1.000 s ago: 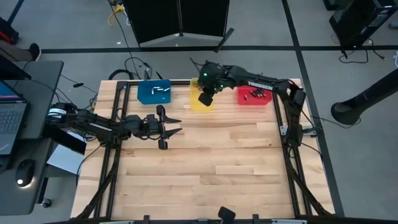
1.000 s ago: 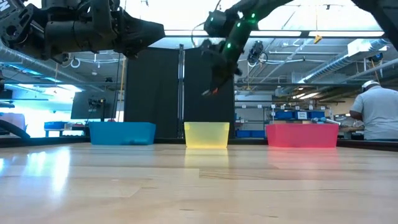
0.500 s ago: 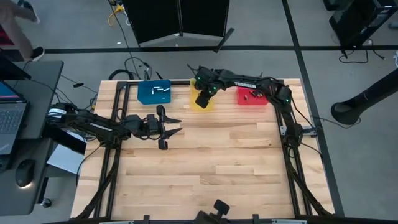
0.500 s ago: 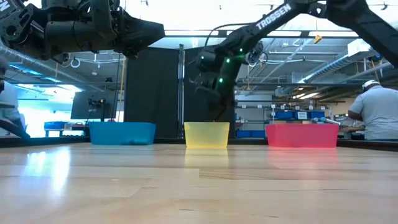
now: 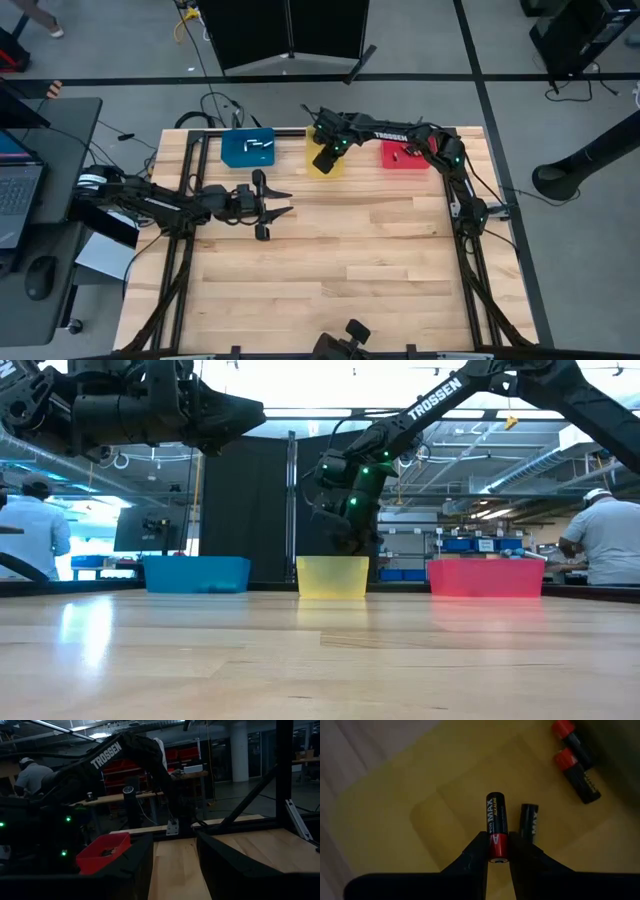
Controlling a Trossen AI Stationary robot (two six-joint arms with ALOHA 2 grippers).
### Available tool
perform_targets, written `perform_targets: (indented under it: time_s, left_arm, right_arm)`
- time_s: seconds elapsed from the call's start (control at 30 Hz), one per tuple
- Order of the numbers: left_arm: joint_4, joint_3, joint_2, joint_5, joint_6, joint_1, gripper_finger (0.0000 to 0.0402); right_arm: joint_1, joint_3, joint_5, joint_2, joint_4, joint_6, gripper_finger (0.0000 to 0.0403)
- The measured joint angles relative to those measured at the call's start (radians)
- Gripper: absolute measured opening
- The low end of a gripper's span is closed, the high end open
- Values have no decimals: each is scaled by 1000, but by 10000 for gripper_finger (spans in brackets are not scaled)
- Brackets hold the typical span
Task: Sort batteries
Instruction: Put the black red battery into the yellow bin, then return to Home Position
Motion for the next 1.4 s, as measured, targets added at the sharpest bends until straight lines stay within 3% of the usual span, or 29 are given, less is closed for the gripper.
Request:
perform_targets:
  time_s: [0.47, 0.73, 1.07, 1.23, 1.4]
  left_arm:
    - [-2, 0, 0, 0, 0, 0, 160]
    - [-3, 0, 0, 0, 0, 0, 160]
    - [-3, 0, 0, 1, -1, 0, 160]
    - [-8, 0, 0, 2, -7, 0, 160]
    - [-32, 0, 0, 2, -8, 0, 160]
  right_arm:
    - [-22, -16, -11, 0, -1, 53, 62]
    - [-40, -16, -41, 0, 4, 87, 93]
    - [-40, -16, -40, 0, 44, 72, 63]
    - [-40, 19, -40, -9, -2, -44, 60]
    - [3, 11, -17, -73, -8, -199, 10]
